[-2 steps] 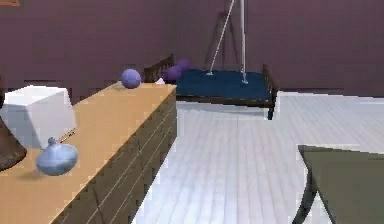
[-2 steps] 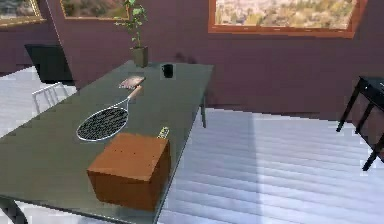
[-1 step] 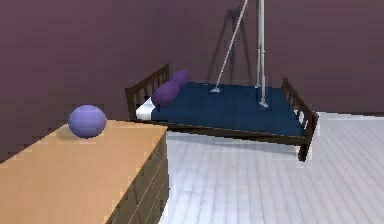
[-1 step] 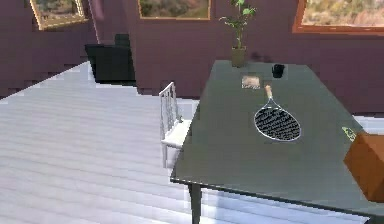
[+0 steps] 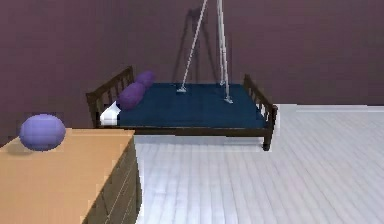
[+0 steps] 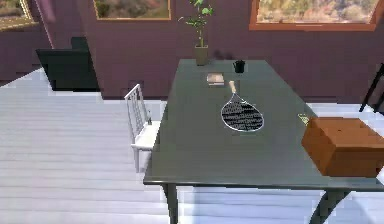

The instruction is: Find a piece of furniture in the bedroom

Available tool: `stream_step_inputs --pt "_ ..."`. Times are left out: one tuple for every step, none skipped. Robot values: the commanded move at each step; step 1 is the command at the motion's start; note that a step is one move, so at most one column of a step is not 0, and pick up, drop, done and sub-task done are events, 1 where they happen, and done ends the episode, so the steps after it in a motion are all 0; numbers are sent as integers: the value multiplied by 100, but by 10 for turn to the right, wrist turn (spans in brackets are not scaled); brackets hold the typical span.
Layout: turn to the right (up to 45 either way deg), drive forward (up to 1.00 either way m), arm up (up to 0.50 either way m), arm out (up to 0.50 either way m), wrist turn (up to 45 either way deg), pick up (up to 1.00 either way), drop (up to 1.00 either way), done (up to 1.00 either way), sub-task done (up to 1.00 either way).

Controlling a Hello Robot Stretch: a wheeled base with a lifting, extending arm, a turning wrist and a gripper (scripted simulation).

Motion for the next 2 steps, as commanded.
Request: stream_step_inputs --pt "0 40 0 0 0 0 0 0 0" --pt "450 0 0 0 0 0 0 0 0"
